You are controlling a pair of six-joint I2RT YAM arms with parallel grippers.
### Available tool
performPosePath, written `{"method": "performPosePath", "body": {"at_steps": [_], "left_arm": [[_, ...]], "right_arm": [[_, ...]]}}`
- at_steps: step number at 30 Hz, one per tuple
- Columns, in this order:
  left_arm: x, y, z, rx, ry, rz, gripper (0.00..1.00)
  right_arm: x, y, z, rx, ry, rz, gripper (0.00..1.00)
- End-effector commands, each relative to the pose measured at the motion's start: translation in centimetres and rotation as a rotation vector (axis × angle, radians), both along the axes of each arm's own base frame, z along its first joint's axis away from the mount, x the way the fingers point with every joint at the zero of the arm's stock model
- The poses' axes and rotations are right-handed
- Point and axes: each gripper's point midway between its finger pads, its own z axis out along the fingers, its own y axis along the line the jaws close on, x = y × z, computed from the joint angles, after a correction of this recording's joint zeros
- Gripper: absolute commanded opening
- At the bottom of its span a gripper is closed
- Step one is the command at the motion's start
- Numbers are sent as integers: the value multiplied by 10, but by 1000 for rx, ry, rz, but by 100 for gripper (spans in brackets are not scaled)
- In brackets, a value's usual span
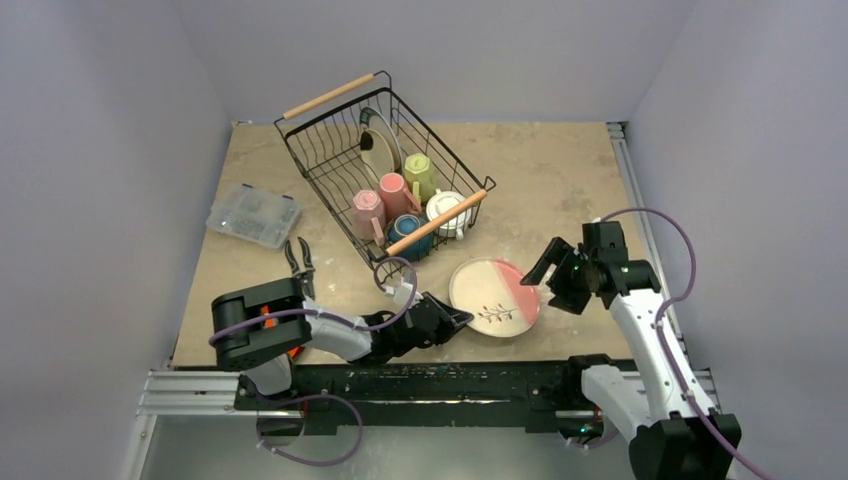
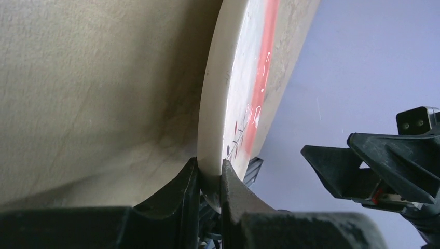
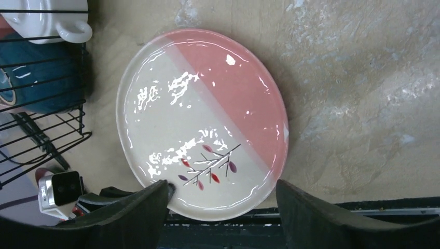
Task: Load the mixed dishes into the dish rack
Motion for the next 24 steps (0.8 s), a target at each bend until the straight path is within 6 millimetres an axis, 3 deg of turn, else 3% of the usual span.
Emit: {"method": "performPosePath", "body": {"at_steps": [1,6,9,12,17,21,23,24], "left_arm": [[6,-16,114,-332,-102,3,0],[3,-11,164,-440,-148,-28,0],[0,-6,190,-490,-179,-55,0],[-7,-2,217,-519,-236,-99,0],[-18,9,250,-490,-353,-195,0],[-24,24,282,-418,-477,-269,0],[-28,30,290,-323,-522,-324,0],[-28,34,295,-275,-548,-344,0]], "right_arm": [[-10,-9,15,-53,-45,22,82],[-25,3,19,27,-68,42,90],[-29,19,40,124,-141,76,95],[-30,46,74,287,-246,164,90],[-26,70,160,477,-482,243,67],[-23,74,214,552,-595,227,28],[-18,74,232,559,-638,217,0],[-17,73,245,551,-664,215,0]]}}
